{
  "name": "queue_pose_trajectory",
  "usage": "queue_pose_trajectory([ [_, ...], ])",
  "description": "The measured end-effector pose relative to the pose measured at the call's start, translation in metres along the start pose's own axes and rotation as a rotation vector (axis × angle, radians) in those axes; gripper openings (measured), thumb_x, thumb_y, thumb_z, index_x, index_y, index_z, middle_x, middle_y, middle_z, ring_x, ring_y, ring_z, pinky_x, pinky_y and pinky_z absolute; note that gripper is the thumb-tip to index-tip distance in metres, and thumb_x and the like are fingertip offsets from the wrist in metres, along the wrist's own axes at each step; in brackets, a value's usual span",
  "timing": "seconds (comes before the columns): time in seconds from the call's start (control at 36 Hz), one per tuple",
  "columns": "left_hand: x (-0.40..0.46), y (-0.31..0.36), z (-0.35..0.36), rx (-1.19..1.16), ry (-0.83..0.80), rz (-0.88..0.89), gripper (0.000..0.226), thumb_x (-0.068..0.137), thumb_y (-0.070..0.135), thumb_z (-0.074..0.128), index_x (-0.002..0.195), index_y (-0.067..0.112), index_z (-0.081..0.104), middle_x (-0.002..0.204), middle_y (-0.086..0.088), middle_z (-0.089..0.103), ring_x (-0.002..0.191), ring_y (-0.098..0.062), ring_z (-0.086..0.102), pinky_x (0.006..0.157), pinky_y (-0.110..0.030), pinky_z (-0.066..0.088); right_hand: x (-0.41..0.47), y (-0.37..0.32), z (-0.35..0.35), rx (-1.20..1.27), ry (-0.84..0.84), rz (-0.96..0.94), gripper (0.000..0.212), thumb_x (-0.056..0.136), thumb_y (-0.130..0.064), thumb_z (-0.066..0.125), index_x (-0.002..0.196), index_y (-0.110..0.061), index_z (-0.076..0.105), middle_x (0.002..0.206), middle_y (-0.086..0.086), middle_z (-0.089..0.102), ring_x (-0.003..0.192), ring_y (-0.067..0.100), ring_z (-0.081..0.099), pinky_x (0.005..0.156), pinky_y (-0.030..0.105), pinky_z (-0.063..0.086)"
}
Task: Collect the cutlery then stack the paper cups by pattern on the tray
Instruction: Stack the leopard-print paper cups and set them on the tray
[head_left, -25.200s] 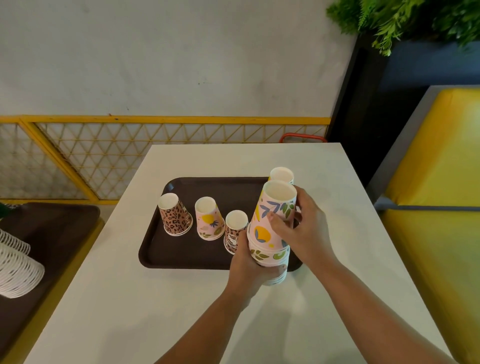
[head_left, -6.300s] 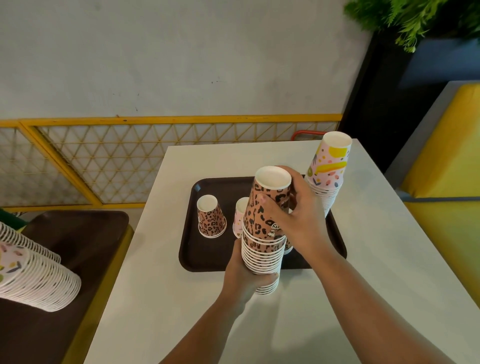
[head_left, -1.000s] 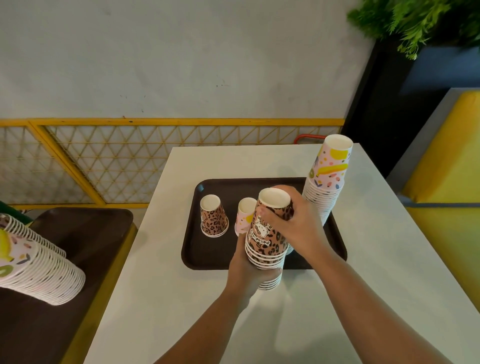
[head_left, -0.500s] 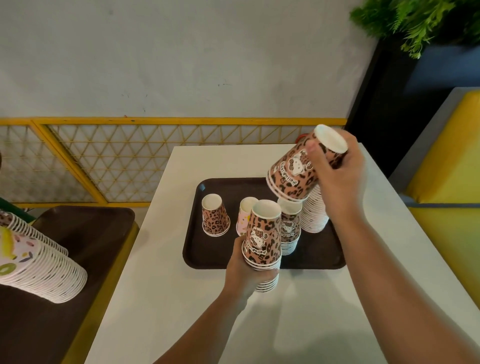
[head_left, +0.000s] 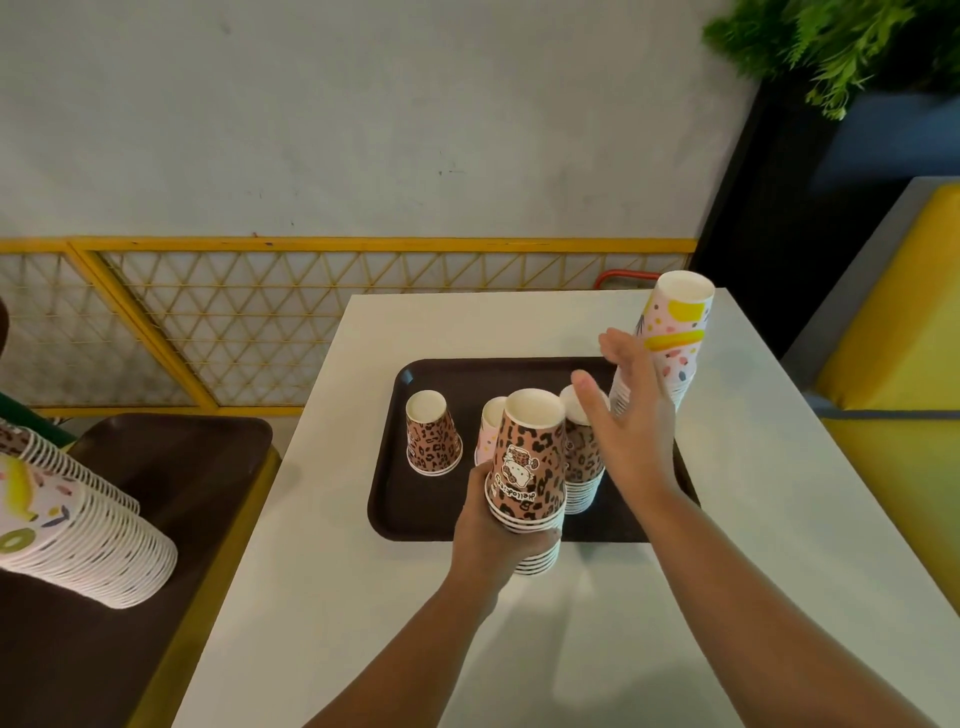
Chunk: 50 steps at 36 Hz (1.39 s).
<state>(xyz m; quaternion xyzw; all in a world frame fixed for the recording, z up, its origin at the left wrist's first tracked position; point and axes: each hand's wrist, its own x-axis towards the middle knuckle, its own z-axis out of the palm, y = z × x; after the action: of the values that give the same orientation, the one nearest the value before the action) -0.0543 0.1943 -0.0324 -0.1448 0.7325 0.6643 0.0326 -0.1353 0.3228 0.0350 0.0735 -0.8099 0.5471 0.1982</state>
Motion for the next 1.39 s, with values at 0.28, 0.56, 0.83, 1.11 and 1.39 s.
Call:
queue_pose_trajectory([
  [0.28, 0.002, 0.002, 0.006, 0.054, 0.015, 0.053, 0.087, 0.059, 0.01, 0.088, 0.123, 0.036, 0.036, 0.115, 0.018, 0.055, 0.112, -0.007, 0.053, 0.1, -0.028, 0.044, -0.034, -0.011, 0.011, -0.071, -0.316, 0.035, 0.065, 0.069, -0.049, 0.07, 0.125, -0.028, 0.044, 0.111, -0.017, 0.051, 0.106, 0.001, 0.049, 0.09, 0.022, 0.044],
  [0.56, 0.003, 0.0, 0.005, 0.104, 0.011, 0.091, 0.091, 0.057, 0.013, 0.09, 0.131, 0.026, 0.039, 0.122, 0.012, 0.057, 0.113, -0.009, 0.055, 0.101, -0.031, 0.047, -0.031, -0.016, 0.01, -0.061, -0.293, 0.048, 0.058, 0.075, -0.041, 0.069, 0.125, -0.024, 0.044, 0.112, -0.011, 0.052, 0.107, 0.007, 0.051, 0.09, 0.028, 0.048],
  [0.83, -0.003, -0.008, 0.004, 0.025, 0.022, 0.038, 0.081, 0.048, 0.016, 0.089, 0.115, 0.034, 0.048, 0.108, 0.013, 0.064, 0.105, -0.009, 0.06, 0.089, -0.031, 0.051, -0.004, -0.038, -0.009, 0.081, -0.113, -0.015, 0.048, 0.078, -0.029, 0.07, 0.119, -0.018, 0.048, 0.099, -0.024, 0.054, 0.092, -0.013, 0.054, 0.077, 0.006, 0.045],
  [1.11, 0.0, -0.008, -0.002, 0.019, 0.052, -0.008, 0.088, 0.056, 0.011, 0.089, 0.125, 0.033, 0.039, 0.122, 0.008, 0.057, 0.114, -0.013, 0.054, 0.096, -0.031, 0.048, 0.033, -0.046, -0.022, 0.064, 0.149, -0.077, 0.049, 0.082, -0.029, 0.068, 0.123, -0.015, 0.046, 0.111, -0.007, 0.055, 0.105, 0.007, 0.054, 0.085, 0.014, 0.046],
  [1.39, -0.001, -0.003, -0.003, -0.026, 0.024, 0.008, 0.084, 0.059, 0.005, 0.087, 0.121, 0.034, 0.039, 0.115, 0.015, 0.056, 0.11, -0.01, 0.053, 0.081, -0.015, 0.044, 0.013, -0.001, -0.005, -0.072, -0.063, 0.055, 0.064, 0.077, -0.032, 0.072, 0.131, -0.015, 0.042, 0.126, -0.002, 0.05, 0.113, 0.006, 0.043, 0.078, -0.004, 0.031],
])
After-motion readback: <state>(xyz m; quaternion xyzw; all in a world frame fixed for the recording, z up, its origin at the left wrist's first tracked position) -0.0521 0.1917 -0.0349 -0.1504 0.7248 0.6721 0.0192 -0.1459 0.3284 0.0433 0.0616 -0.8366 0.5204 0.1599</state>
